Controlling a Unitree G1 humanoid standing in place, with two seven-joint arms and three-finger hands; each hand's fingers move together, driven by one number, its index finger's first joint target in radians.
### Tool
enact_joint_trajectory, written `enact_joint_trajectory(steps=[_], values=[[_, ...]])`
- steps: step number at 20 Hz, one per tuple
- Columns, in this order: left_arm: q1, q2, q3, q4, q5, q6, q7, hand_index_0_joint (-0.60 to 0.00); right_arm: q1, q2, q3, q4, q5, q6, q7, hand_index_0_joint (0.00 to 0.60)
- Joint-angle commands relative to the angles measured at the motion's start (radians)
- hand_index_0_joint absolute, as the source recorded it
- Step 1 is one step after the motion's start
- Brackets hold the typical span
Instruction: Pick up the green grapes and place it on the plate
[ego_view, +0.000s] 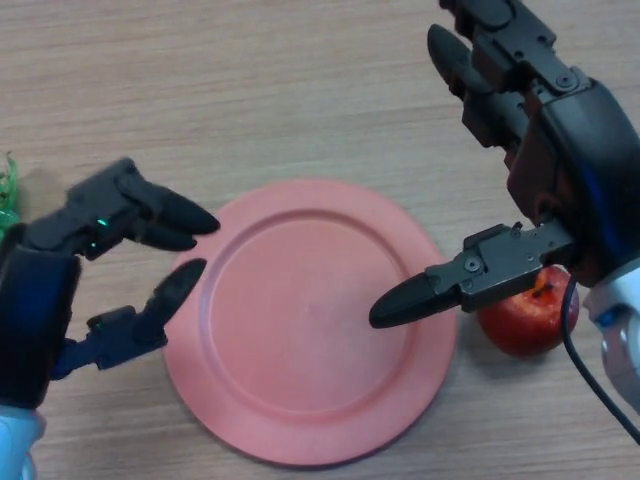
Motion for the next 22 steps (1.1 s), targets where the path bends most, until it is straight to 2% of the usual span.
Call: enact_joint_trajectory(steps=[1,2,4,5,6,7,12,15,18,19,22], values=[[-0.048,0.012,0.048,-0.057,-0.081,-0.087,0.063,-0.600,-0.045,0.001,-0.031,-0.044,0.013,-0.101,-0.006,0.000],[-0.048,0.014,0.046,-0.055,-0.090,-0.087,0.067,-0.600,-0.045,0.001,-0.031,-0.043,0.013,-0.101,-0.005,0.000],[-0.047,0.016,0.044,-0.056,-0.102,-0.083,0.068,-0.400,-0.046,0.001,-0.030,-0.039,0.011,-0.102,-0.004,0.000],[-0.045,0.017,0.044,-0.060,-0.118,-0.072,0.066,-0.250,-0.047,0.001,-0.029,-0.036,0.008,-0.105,-0.003,0.000],[-0.042,0.016,0.044,-0.067,-0.137,-0.059,0.063,-0.150,-0.047,0.001,-0.029,-0.033,0.004,-0.106,-0.001,0.000],[-0.032,0.015,0.046,-0.092,-0.195,-0.008,0.052,-0.008,-0.045,0.001,-0.027,-0.028,-0.006,-0.110,0.006,0.000],[-0.054,0.018,0.068,-0.117,-0.312,0.070,0.047,0.000,-0.054,0.001,-0.024,-0.013,-0.022,-0.114,0.015,0.000],[-0.086,0.035,0.103,-0.106,-0.392,0.108,0.068,0.000,-0.059,0.001,-0.040,-0.016,-0.037,-0.103,0.039,0.000],[-0.115,0.055,0.138,-0.045,-0.374,0.081,0.087,0.000,-0.060,0.001,-0.044,-0.008,-0.040,-0.108,0.033,0.000],[-0.152,0.079,0.174,0.027,-0.316,0.051,0.122,0.000,-0.064,0.001,-0.039,-0.003,-0.042,-0.109,0.026,0.000],[-0.217,0.141,0.242,0.181,-0.273,-0.014,0.173,0.000,-0.069,0.001,-0.043,0.002,-0.038,-0.110,0.035,0.000]])
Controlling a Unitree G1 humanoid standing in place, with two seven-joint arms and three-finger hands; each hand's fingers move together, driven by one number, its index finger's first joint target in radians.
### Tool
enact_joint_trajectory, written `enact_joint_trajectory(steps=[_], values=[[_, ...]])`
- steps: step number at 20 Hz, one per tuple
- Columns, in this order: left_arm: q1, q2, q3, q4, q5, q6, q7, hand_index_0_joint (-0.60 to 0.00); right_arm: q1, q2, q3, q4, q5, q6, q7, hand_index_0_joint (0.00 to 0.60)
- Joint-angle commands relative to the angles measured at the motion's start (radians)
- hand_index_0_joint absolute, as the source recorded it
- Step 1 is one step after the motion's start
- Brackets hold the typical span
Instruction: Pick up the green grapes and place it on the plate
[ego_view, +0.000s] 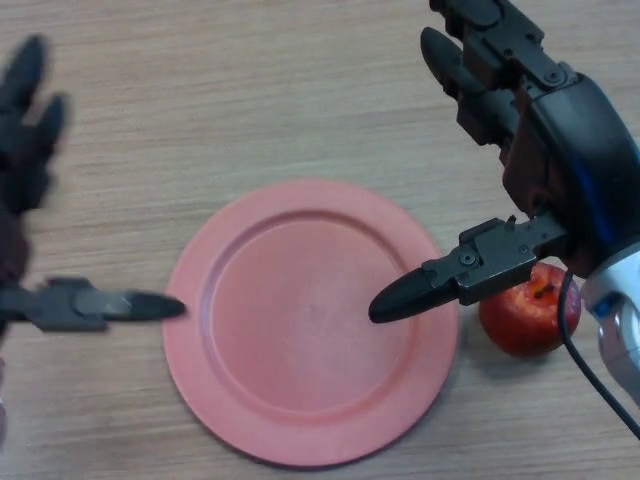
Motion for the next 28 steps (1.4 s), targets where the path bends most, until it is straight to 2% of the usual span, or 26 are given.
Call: enact_joint_trajectory(steps=[1,5,10,13,19,23,26,28], values=[[-0.063,0.094,0.123,0.059,0.032,-0.201,0.065,0.000,-0.044,0.001,-0.048,-0.036,-0.008,-0.109,-0.004,0.000],[-0.129,0.179,0.132,0.285,0.123,-0.272,0.105,0.000,-0.030,0.001,-0.060,-0.031,-0.002,-0.127,0.000,0.000],[-0.162,0.227,0.130,0.457,0.167,-0.337,0.159,0.000,-0.032,0.001,-0.076,-0.026,0.000,-0.122,0.013,0.000],[-0.205,0.276,0.126,0.589,0.190,-0.376,0.189,0.000,-0.039,-0.003,-0.077,-0.023,-0.004,-0.111,0.020,0.000],[-0.219,0.347,0.133,0.725,0.265,-0.373,0.222,0.000,-0.018,-0.003,-0.089,-0.041,0.009,-0.114,0.024,0.000],[-0.239,0.372,0.122,0.772,0.320,-0.330,0.259,0.000,-0.014,-0.015,-0.106,-0.050,0.024,-0.113,0.017,0.000],[-0.214,0.351,0.120,0.708,0.340,-0.284,0.271,0.000,-0.006,-0.027,-0.120,-0.053,0.031,-0.116,0.021,0.000],[-0.191,0.323,0.125,0.661,0.335,-0.240,0.267,0.000,-0.005,-0.034,-0.129,-0.054,0.037,-0.115,0.022,0.000]])
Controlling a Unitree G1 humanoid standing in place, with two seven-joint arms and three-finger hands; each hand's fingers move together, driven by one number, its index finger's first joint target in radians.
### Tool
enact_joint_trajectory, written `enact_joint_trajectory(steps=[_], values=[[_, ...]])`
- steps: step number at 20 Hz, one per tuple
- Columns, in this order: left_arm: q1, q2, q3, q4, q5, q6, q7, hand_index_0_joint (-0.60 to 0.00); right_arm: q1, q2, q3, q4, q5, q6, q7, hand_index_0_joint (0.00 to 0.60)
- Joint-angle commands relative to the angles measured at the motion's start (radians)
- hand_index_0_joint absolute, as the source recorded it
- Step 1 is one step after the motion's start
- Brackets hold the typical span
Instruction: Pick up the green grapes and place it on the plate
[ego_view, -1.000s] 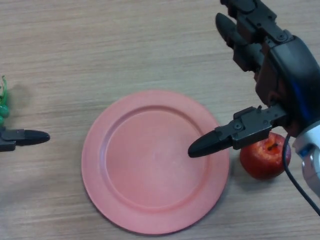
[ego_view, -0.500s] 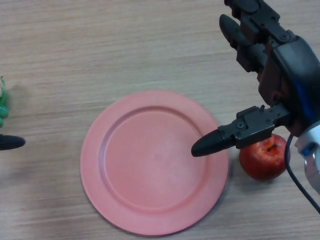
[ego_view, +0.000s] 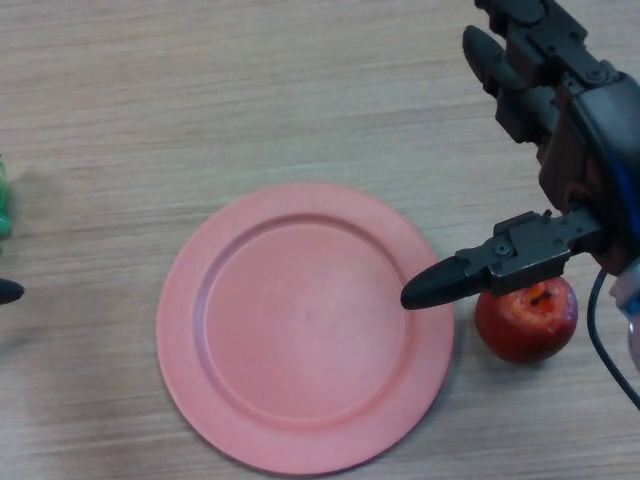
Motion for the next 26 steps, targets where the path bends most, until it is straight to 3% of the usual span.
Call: enact_joint_trajectory(steps=[1,7,18,20,21,22,23,26], values=[[0.007,0.037,0.083,-0.086,0.016,-0.015,0.073,0.000,-0.038,-0.023,-0.056,-0.056,0.034,-0.109,0.004,0.000],[0.011,0.010,0.080,-0.001,-0.073,-0.013,0.070,0.000,-0.043,-0.034,-0.060,-0.045,0.024,-0.112,0.012,0.000],[-0.070,0.043,0.011,0.182,-0.100,-0.031,0.082,0.000,-0.034,-0.030,-0.062,-0.029,0.027,-0.123,0.022,0.000],[-0.077,0.043,0.004,0.195,-0.096,-0.036,0.086,-0.200,-0.035,-0.029,-0.062,-0.028,0.028,-0.120,0.020,0.000],[-0.083,0.042,0.001,0.205,-0.102,-0.032,0.082,-0.350,-0.035,-0.029,-0.062,-0.030,0.029,-0.121,0.020,0.000],[-0.088,0.040,0.002,0.209,-0.116,-0.025,0.075,-0.450,-0.033,-0.029,-0.064,-0.030,0.031,-0.122,0.020,0.000],[-0.098,0.042,0.013,0.215,-0.167,0.001,0.055,-0.592,-0.027,-0.030,-0.066,-0.029,0.035,-0.130,0.019,0.000],[-0.106,0.057,0.020,0.244,-0.202,-0.011,0.043,-0.600,-0.023,-0.030,-0.061,-0.033,0.033,-0.131,0.012,0.000]])
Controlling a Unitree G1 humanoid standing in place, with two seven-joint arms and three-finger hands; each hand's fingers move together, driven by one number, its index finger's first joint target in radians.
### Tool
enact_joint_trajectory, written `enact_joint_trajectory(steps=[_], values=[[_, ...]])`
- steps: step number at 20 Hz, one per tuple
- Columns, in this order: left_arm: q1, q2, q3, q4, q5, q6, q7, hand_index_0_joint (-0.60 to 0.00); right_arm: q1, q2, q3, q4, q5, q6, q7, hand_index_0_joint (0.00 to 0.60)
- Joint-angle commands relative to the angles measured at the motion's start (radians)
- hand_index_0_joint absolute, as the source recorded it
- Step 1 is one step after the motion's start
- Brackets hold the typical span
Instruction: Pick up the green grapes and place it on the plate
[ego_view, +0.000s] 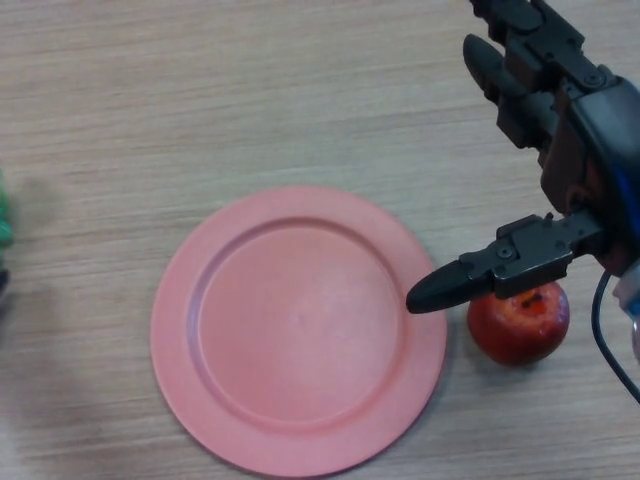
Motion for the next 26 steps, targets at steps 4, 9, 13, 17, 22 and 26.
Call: enact_joint_trajectory(steps=[4,9,13,17,22,26], values=[[-0.014,0.075,0.058,-0.027,-0.049,-0.060,-0.011,-0.600,-0.027,-0.015,-0.057,-0.057,0.038,-0.123,-0.010,0.450],[0.069,0.026,0.092,-0.288,-0.214,0.135,-0.092,-0.600,-0.019,-0.010,-0.057,-0.087,0.054,-0.101,-0.023,0.600],[0.132,0.011,0.136,-0.514,-0.164,0.165,-0.132,-0.600,-0.018,-0.012,-0.061,-0.098,0.072,-0.100,-0.033,0.600],[0.164,-0.014,0.147,-0.678,-0.100,0.177,-0.155,-0.600,-0.020,-0.014,-0.062,-0.105,0.079,-0.097,-0.040,0.250],[0.257,-0.124,0.094,-1.188,-0.115,0.464,-0.380,-0.600,-0.025,-0.023,-0.075,-0.115,0.090,-0.103,-0.060,0.000],[0.279,-0.193,-0.003,-1.390,-0.084,0.621,-0.481,-0.600,-0.019,-0.028,-0.082,-0.124,0.089,-0.111,-0.067,0.000]])
